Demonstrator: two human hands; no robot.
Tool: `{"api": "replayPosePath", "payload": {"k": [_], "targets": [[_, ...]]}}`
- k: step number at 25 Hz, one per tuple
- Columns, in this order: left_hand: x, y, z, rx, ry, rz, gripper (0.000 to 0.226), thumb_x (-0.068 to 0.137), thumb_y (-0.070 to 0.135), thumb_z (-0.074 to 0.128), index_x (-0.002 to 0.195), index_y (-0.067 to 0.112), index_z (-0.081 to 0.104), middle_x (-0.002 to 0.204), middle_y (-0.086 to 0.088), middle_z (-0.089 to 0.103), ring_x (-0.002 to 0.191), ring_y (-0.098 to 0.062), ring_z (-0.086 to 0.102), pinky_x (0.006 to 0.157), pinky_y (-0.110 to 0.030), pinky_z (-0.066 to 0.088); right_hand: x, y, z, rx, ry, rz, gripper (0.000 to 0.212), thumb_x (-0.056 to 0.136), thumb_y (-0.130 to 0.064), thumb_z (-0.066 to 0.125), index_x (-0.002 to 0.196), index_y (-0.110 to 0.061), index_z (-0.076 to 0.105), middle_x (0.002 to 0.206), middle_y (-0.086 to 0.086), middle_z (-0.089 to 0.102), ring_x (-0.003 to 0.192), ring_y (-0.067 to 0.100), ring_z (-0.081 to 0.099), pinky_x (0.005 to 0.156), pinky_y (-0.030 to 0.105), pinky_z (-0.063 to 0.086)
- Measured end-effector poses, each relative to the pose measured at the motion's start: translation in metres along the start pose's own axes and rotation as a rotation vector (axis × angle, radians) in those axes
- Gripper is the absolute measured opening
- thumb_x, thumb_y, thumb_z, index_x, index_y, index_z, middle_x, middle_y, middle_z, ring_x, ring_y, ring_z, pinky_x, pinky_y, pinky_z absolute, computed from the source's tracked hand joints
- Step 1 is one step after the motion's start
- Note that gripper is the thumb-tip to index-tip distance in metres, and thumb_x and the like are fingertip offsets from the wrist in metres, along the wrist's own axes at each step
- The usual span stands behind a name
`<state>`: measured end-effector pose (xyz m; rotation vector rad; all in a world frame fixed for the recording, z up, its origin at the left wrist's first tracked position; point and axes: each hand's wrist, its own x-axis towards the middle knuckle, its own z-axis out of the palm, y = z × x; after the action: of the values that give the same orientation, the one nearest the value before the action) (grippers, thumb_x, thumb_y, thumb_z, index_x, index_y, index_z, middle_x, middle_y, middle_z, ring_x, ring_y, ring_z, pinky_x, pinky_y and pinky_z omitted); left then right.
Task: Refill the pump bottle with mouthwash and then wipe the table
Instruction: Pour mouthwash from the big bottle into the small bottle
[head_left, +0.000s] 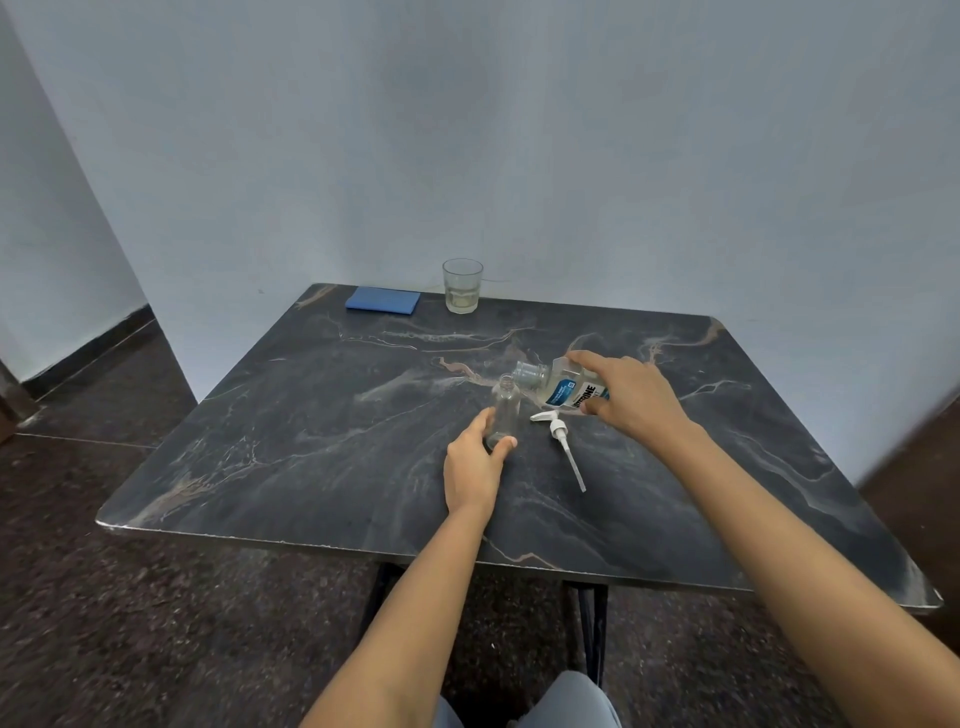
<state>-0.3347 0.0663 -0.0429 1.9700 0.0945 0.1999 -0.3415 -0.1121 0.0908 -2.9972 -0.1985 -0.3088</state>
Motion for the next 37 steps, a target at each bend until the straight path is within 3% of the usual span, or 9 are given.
{"api": "replayPosePath", "payload": {"k": [37], "targets": [[0.001, -0.001, 0.0, 0.016, 0.001, -0.02, 0.056, 0.086, 0.028, 0.07, 0.139, 0.027, 0.05, 0.132, 0.0, 0.061, 0.123, -0.017, 0.055, 0.106, -0.041, 0.044, 0.003, -0.011, -0.017, -0.148, -0.052, -0.006, 0.06, 0.087, -0.023, 0.061, 0.141, -0.037, 0.036, 0.12, 0.003, 0.066, 0.109, 0.027, 0.06, 0.094, 0.04, 0.042]]}}
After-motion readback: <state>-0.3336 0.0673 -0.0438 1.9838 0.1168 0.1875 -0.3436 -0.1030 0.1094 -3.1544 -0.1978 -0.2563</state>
